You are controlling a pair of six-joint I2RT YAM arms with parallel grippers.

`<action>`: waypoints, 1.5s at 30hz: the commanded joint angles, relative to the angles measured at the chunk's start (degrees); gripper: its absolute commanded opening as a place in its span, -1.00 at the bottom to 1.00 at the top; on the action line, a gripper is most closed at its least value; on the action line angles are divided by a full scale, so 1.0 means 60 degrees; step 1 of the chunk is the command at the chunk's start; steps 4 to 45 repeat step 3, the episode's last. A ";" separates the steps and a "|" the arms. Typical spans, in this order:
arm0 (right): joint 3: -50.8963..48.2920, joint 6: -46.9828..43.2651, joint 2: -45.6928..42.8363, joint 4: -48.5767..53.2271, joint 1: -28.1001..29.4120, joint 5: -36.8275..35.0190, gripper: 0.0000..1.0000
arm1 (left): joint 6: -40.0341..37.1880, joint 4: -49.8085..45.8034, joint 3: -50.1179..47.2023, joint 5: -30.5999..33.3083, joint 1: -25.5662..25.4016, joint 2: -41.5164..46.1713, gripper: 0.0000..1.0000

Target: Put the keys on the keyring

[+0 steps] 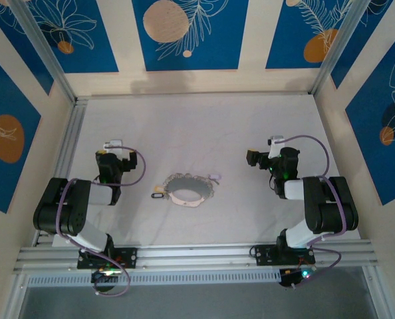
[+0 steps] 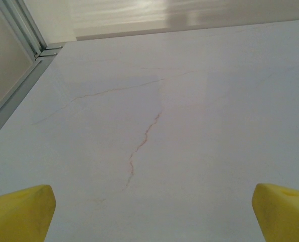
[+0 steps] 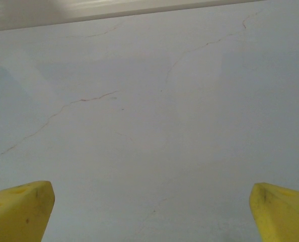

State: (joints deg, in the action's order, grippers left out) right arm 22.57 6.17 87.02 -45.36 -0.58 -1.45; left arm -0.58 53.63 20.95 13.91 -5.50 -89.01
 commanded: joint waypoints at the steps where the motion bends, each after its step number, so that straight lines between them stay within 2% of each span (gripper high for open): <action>1: 0.0282 -0.0102 0.0042 -0.0002 -0.0059 0.0028 0.98 | -0.0021 0.0335 -0.0078 -0.0131 0.0054 -0.0092 1.00; 45: 0.0260 -0.0161 0.0029 -0.0045 0.0037 -0.0161 0.98 | -0.0023 0.0327 -0.0079 -0.0136 0.0052 -0.0091 1.00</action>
